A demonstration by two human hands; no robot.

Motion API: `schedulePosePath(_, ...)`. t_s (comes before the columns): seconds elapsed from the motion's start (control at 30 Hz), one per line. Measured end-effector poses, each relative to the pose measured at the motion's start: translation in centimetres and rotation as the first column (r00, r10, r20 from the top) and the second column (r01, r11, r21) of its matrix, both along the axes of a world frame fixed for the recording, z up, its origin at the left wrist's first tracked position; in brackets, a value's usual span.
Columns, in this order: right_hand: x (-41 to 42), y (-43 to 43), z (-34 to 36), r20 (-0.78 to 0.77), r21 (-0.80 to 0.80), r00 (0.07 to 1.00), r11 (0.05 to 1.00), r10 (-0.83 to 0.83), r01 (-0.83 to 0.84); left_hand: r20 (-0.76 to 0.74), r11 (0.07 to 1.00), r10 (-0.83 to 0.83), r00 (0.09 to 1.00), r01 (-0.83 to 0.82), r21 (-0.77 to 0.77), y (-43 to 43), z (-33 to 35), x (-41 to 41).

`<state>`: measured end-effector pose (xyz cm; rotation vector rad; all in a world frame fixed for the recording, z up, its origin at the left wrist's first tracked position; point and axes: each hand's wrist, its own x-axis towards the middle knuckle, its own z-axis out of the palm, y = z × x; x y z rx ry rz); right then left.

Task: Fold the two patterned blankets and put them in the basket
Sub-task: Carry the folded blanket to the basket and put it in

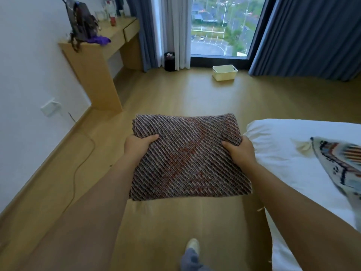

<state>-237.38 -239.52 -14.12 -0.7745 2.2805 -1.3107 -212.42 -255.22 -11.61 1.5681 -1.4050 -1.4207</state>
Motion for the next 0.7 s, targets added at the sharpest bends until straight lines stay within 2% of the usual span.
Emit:
schedulePosePath(0.37, -19.7, -18.3, 1.5, -0.015, 0.033, 0.996, 0.995, -0.092, 0.093, 0.022, 0.994, -0.103, 0.994, 0.103, 0.034, -21.2, 0.0, -21.6)
schedulePosePath(0.7, -37.9, -34.4, 1.2, -0.011, 0.043, 0.969, 0.968, -0.245, 0.246, 0.020, 0.970, -0.238, 0.971, 0.236, 0.050, -40.2, -0.5, -42.7)
